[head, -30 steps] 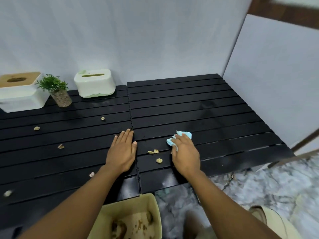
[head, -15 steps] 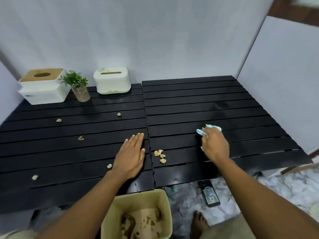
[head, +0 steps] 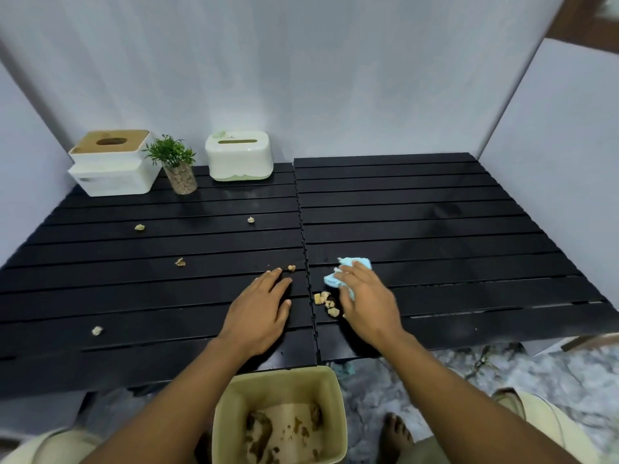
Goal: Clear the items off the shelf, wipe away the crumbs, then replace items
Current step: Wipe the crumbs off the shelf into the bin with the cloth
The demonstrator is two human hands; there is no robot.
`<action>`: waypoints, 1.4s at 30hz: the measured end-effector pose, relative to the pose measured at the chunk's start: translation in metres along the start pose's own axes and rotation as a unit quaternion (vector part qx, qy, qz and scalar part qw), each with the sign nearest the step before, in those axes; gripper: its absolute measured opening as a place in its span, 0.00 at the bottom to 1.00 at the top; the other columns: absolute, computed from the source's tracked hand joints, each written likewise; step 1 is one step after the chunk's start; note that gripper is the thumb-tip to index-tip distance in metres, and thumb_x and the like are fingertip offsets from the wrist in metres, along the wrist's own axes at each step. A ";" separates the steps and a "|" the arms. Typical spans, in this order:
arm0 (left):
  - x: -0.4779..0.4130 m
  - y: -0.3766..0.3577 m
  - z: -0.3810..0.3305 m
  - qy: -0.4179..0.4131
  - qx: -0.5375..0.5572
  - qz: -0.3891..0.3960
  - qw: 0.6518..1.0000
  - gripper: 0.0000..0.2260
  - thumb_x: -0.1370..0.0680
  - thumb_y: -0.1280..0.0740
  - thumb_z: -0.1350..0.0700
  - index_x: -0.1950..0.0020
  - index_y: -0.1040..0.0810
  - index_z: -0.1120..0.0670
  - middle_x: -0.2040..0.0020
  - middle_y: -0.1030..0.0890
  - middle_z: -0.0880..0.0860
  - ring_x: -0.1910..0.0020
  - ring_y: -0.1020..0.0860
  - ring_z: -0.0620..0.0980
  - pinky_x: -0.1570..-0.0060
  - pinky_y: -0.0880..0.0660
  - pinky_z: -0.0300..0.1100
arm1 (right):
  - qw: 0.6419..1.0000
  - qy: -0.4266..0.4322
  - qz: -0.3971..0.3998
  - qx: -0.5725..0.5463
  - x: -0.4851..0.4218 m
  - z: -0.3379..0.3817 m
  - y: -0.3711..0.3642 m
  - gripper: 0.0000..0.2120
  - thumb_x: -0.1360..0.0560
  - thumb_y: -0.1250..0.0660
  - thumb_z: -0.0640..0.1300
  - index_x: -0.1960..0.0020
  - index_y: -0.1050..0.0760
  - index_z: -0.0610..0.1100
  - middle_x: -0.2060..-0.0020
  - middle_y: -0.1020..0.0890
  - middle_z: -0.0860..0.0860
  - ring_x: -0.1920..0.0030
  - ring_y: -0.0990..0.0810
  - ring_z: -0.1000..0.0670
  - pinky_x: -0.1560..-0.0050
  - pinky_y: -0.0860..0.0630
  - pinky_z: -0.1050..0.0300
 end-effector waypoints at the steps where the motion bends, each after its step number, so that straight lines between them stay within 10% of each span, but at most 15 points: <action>1: 0.002 0.006 0.005 -0.002 -0.004 -0.006 1.000 0.22 0.18 0.47 0.47 0.25 0.38 0.50 0.23 0.40 0.50 0.24 0.43 0.49 0.27 0.47 0.43 | 1.000 -0.018 -0.024 -0.002 -0.001 -0.013 0.009 0.17 0.21 0.42 0.44 0.34 0.26 0.50 0.32 0.27 0.55 0.28 0.36 0.53 0.31 0.36 0.54; 8: 0.023 0.029 0.069 0.037 -0.021 -0.011 0.999 0.30 0.23 0.53 0.37 0.26 0.35 0.50 0.25 0.36 0.52 0.26 0.38 0.51 0.26 0.46 0.49 | 0.974 -0.191 -0.108 0.056 0.002 -0.094 0.052 0.15 0.23 0.41 0.40 0.38 0.24 0.41 0.35 0.25 0.47 0.30 0.33 0.46 0.39 0.29 0.44; 20: 0.041 0.015 0.077 0.038 -0.011 0.006 0.999 0.35 0.27 0.50 0.29 0.25 0.38 0.47 0.22 0.42 0.50 0.23 0.46 0.50 0.25 0.51 0.49 | 0.999 0.024 0.010 -0.038 -0.008 0.046 -0.027 0.16 0.21 0.43 0.44 0.35 0.26 0.49 0.33 0.26 0.55 0.29 0.36 0.54 0.31 0.35 0.54; 29: 0.058 0.028 0.123 0.031 -0.013 -0.008 0.999 0.34 0.27 0.50 0.28 0.26 0.37 0.45 0.23 0.41 0.46 0.24 0.45 0.47 0.25 0.49 0.48 | 0.983 -0.163 -0.060 0.060 -0.066 -0.059 0.023 0.17 0.22 0.44 0.42 0.34 0.27 0.41 0.33 0.28 0.47 0.30 0.35 0.45 0.42 0.29 0.45; 42: 0.058 0.029 0.119 0.038 -0.009 -0.007 0.999 0.35 0.27 0.49 0.28 0.26 0.37 0.46 0.23 0.42 0.48 0.24 0.45 0.48 0.25 0.50 0.49 | 0.984 0.095 0.049 -0.141 -0.046 0.097 -0.061 0.16 0.22 0.40 0.42 0.36 0.24 0.49 0.36 0.23 0.55 0.31 0.31 0.54 0.31 0.34 0.56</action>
Point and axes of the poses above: each hand's wrist, its own x-axis away from the middle knuckle, its own y-axis out of the back of the hand, z = x × y, the point moved 5 cm from there along -x, towards the middle knuckle
